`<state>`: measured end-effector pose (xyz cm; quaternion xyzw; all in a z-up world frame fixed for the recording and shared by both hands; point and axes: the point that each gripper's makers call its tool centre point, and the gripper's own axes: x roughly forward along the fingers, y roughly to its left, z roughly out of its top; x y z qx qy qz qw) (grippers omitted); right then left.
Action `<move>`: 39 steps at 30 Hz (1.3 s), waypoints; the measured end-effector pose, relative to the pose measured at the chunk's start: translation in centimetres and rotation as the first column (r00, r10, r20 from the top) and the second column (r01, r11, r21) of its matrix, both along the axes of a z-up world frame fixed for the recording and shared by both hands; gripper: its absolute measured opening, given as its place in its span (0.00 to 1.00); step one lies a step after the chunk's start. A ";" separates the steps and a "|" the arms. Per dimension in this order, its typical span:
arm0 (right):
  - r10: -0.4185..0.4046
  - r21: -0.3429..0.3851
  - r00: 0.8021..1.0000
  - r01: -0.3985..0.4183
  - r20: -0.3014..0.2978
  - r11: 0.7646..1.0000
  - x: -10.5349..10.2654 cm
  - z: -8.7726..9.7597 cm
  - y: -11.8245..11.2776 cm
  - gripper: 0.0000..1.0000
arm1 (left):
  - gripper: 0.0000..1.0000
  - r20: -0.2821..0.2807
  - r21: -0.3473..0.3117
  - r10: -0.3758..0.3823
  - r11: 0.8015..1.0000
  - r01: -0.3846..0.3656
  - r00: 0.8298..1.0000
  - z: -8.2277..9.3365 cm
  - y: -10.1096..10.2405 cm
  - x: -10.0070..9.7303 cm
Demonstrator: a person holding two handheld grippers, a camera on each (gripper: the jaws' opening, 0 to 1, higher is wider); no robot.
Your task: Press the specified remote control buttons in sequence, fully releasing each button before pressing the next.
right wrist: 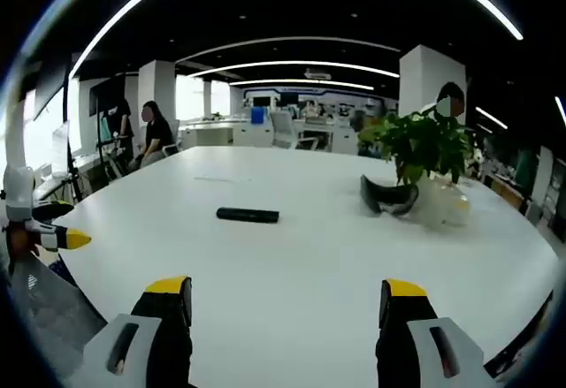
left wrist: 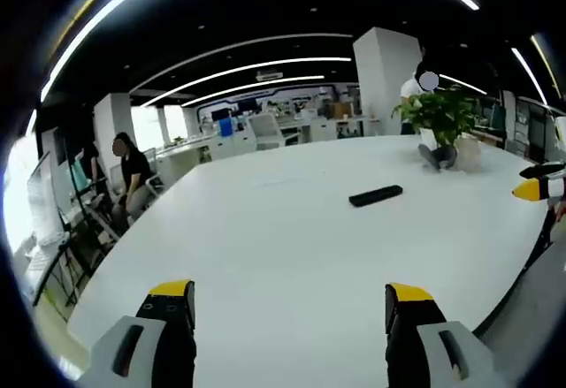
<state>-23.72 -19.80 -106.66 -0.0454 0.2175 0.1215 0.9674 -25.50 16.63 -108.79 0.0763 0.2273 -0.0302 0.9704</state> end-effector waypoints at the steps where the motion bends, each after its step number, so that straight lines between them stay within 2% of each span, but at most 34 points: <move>1: 0.002 0.001 1.000 -0.002 -0.001 1.000 0.0 0.0 0.0 0.87 | 0.90 -0.008 -0.004 -0.005 1.000 0.005 1.000 -0.1 -0.1 0.0; 3: 0.004 0.004 1.000 -0.004 0.000 1.000 0.0 0.0 0.1 0.87 | 0.88 -0.026 -0.011 -0.011 1.000 0.011 1.000 -0.4 -0.3 -0.1; 16: 0.007 0.005 1.000 -0.007 -0.005 1.000 0.0 -0.1 0.1 0.86 | 0.87 -0.062 0.001 -0.023 1.000 0.023 0.998 -0.9 -0.5 -0.3; 39: 0.010 0.007 1.000 -0.009 -0.003 1.000 0.0 0.0 0.2 0.86 | 0.86 -0.065 0.000 -0.030 1.000 0.030 0.997 -1.0 -0.6 -0.4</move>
